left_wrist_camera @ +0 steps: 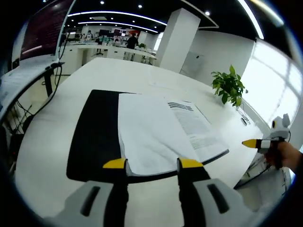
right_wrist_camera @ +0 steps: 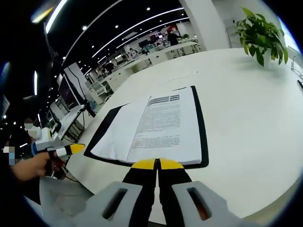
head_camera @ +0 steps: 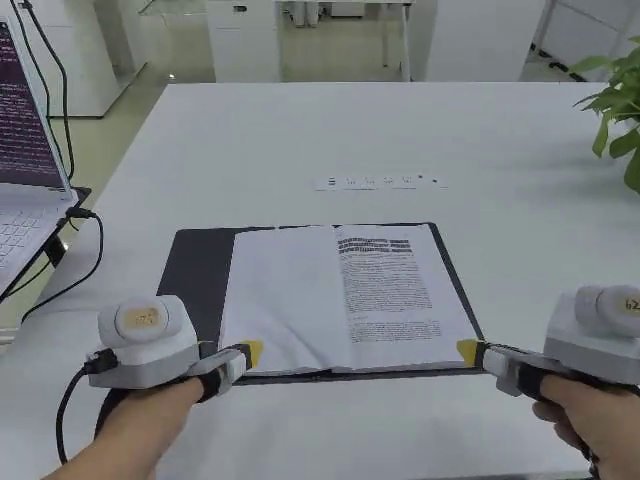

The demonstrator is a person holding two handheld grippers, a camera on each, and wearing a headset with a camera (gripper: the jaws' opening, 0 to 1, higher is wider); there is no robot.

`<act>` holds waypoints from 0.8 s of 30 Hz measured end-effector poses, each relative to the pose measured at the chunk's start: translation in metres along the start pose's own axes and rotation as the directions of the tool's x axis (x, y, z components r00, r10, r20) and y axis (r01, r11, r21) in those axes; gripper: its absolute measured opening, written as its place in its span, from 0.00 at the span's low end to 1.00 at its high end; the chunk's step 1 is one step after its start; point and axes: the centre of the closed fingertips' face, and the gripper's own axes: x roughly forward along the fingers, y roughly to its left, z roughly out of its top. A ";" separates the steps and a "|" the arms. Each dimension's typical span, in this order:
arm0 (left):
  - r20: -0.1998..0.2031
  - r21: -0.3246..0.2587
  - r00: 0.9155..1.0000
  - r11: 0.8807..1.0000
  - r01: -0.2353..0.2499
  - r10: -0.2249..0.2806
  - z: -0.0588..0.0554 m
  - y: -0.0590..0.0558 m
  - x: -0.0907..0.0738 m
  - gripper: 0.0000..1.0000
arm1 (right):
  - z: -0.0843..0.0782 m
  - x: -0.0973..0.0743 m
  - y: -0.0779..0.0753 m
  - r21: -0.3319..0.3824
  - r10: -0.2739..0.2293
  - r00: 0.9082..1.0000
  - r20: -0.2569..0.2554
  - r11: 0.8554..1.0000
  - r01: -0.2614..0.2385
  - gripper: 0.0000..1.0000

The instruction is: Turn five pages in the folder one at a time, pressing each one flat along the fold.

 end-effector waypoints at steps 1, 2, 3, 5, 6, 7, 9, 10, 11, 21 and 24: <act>0.011 -0.003 1.000 1.000 -0.004 0.004 0.004 0.001 -0.006 0.44 | 0.002 -0.002 -0.002 0.004 -0.007 1.000 0.007 1.000 0.007 0.00; 0.013 -0.003 1.000 1.000 -0.006 0.006 0.005 0.002 -0.008 0.47 | 0.002 -0.004 -0.004 0.006 -0.004 1.000 0.010 1.000 0.004 0.00; 0.015 -0.009 1.000 1.000 -0.009 0.009 0.007 0.002 -0.013 0.50 | 0.004 -0.006 -0.007 0.016 -0.009 1.000 0.009 1.000 0.008 0.00; 0.023 -0.004 1.000 1.000 -0.014 0.014 0.010 0.001 -0.024 0.57 | 0.006 -0.010 -0.014 -0.004 -0.033 0.999 0.008 0.999 0.033 0.10; 0.028 -0.004 0.999 1.000 -0.018 0.018 0.011 0.001 -0.028 0.61 | 0.007 -0.011 -0.017 -0.015 -0.040 0.999 0.008 0.999 0.040 0.16; 0.040 0.007 0.999 1.000 -0.024 0.023 0.013 0.000 -0.034 0.64 | 0.007 -0.013 -0.018 -0.024 -0.044 0.999 0.007 0.999 0.044 0.26; 0.039 0.027 0.999 0.999 -0.035 0.034 0.013 0.001 -0.042 0.67 | 0.008 -0.017 -0.019 -0.029 -0.049 0.999 0.009 0.998 0.050 0.35; 0.039 0.038 0.998 0.998 -0.043 0.041 0.013 0.002 -0.045 0.69 | 0.010 -0.019 -0.021 -0.028 -0.050 0.999 0.010 0.998 0.050 0.38; 0.046 0.054 0.998 0.997 -0.054 0.052 0.014 0.004 -0.048 0.71 | 0.011 -0.021 -0.023 -0.032 -0.052 0.999 0.010 0.998 0.052 0.41; 0.109 0.026 0.990 0.995 -0.095 0.091 0.019 0.011 -0.074 0.99 | 0.037 -0.037 -0.035 -0.119 -0.080 0.991 0.109 0.989 0.093 0.97; 0.113 0.027 0.990 0.995 -0.094 0.090 0.018 0.009 -0.077 0.99 | 0.041 -0.041 -0.033 -0.141 -0.067 0.989 0.132 0.986 0.086 1.00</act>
